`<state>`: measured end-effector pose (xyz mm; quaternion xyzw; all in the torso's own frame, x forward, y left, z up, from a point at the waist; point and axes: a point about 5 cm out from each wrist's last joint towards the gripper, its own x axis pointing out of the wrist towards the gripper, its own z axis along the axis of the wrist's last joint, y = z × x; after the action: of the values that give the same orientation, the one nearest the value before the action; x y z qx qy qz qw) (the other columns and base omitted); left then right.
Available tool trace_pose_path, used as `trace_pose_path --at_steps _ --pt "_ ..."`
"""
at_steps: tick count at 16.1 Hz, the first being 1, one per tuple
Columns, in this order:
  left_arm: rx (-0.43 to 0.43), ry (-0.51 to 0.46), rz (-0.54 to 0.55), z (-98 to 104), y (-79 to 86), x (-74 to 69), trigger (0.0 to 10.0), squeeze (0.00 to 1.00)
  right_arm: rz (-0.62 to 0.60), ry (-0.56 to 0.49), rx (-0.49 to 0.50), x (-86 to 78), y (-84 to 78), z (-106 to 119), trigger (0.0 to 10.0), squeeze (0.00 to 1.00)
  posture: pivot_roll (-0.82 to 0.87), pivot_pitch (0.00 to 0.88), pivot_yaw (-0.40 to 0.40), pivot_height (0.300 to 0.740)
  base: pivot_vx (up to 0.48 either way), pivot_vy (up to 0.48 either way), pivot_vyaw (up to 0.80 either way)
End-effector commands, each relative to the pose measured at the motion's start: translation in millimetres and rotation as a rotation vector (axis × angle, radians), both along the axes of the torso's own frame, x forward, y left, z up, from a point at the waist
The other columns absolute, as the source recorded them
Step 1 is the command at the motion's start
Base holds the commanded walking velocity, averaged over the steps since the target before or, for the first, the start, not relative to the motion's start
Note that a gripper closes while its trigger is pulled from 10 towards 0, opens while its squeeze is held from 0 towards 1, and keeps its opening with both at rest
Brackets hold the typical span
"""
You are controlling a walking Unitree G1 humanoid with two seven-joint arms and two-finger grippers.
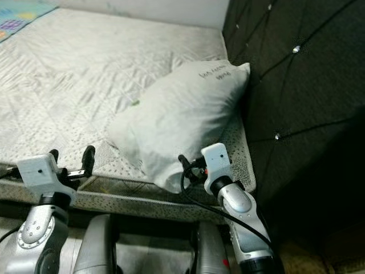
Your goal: Clean up the room
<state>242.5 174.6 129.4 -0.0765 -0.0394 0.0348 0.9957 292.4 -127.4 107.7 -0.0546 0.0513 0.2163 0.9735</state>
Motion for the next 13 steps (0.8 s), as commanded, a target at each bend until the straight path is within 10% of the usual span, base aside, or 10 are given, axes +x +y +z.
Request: trace_pose_path --at_steps 1,7,13 --pt "0.009 -0.001 -0.012 2 -3.8 2.2 10.0 0.00 0.029 0.016 0.010 1.3 1.5 4 10.0 0.00 0.04 0.084 -0.079 0.532 0.000 0.000 0.00" --pt "0.024 -0.007 -0.036 4 -6.1 2.8 10.0 0.00 0.141 0.148 0.129 -1.1 17.1 5 10.0 0.00 0.04 0.094 -0.073 0.532 0.000 0.000 0.00" --pt "0.028 -0.011 -0.042 6 -6.4 3.2 10.0 0.00 0.030 0.332 0.029 2.6 26.5 -12 10.0 0.00 0.05 0.088 -0.068 0.532 0.000 0.000 0.00"
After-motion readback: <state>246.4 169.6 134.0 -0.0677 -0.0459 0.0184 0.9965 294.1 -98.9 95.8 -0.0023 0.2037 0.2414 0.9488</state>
